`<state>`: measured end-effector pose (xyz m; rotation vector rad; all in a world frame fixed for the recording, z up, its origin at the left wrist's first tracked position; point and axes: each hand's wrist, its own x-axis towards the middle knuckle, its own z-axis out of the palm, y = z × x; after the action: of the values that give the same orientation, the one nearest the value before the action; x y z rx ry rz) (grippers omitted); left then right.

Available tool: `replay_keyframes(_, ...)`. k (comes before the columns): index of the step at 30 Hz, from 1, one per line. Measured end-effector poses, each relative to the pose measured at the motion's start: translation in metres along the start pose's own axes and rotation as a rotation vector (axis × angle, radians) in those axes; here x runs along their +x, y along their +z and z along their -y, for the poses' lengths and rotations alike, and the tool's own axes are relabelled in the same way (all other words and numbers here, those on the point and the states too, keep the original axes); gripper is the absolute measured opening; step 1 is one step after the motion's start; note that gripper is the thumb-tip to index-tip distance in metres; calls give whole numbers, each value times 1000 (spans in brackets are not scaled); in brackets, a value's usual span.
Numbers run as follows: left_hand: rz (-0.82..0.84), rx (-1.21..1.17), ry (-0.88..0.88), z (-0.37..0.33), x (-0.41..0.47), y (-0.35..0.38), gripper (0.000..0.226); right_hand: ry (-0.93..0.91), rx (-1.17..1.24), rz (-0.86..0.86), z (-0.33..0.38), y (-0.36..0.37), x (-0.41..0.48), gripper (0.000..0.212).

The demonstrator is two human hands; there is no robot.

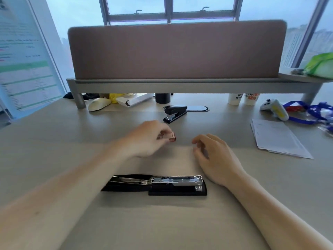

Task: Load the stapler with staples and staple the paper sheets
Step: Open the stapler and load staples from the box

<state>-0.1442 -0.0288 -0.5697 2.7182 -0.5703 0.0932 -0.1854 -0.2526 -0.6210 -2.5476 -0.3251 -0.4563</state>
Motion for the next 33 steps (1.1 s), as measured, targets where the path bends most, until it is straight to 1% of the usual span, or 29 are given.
replay_keyframes(2, 103, -55, 14, -20, -23, 7, 21, 93, 115, -57, -2, -4, -4, 18)
replay_keyframes(3, 118, -84, 5, -27, -32, 10, 23, 132, 166, -77, -3, -7, -8, 19)
replay_keyframes(6, 95, -73, -29, -38, -43, 12, 28, 224, 301, -83, -4, -12, -20, 25)
replay_keyframes(8, 80, -76, -57, -40, -46, 13, 32, 246, 393, -92, -1, -14, -27, 28)
replay_keyframes(12, 13, -126, -112, -35, -53, 15, 58, 227, 537, -88, 8, -16, -30, 30)
replay_keyframes(13, -14, -138, -122, -33, -55, 14, 59, 214, 550, -65, 10, -16, -29, 30)
replay_keyframes(15, -33, -146, -140, -28, -57, 12, 55, 185, 540, -1, 14, -13, -29, 29)
replay_keyframes(19, -3, -126, -139, -25, -55, 14, 31, 174, 535, 58, 20, -10, -25, 28)
replay_keyframes(21, -13, -118, -119, -25, -55, 16, 26, 172, 541, 90, 22, -10, -25, 27)
replay_keyframes(24, -24, -148, -96, -24, -55, 18, 28, 167, 597, 147, 20, -12, -24, 25)
replay_keyframes(26, -13, -180, -90, -23, -55, 18, 33, 164, 608, 164, 15, -11, -22, 20)
replay_keyframes(29, 11, -245, -84, -17, -58, 13, 48, 109, 480, 136, 9, -8, -19, 12)
replay_keyframes(31, 18, -250, -92, -12, -61, 10, 47, 72, 448, 144, 7, -7, -17, 22)
replay_keyframes(33, 5, -254, -92, -10, -62, 10, 39, 65, 456, 189, 6, -8, -15, 34)
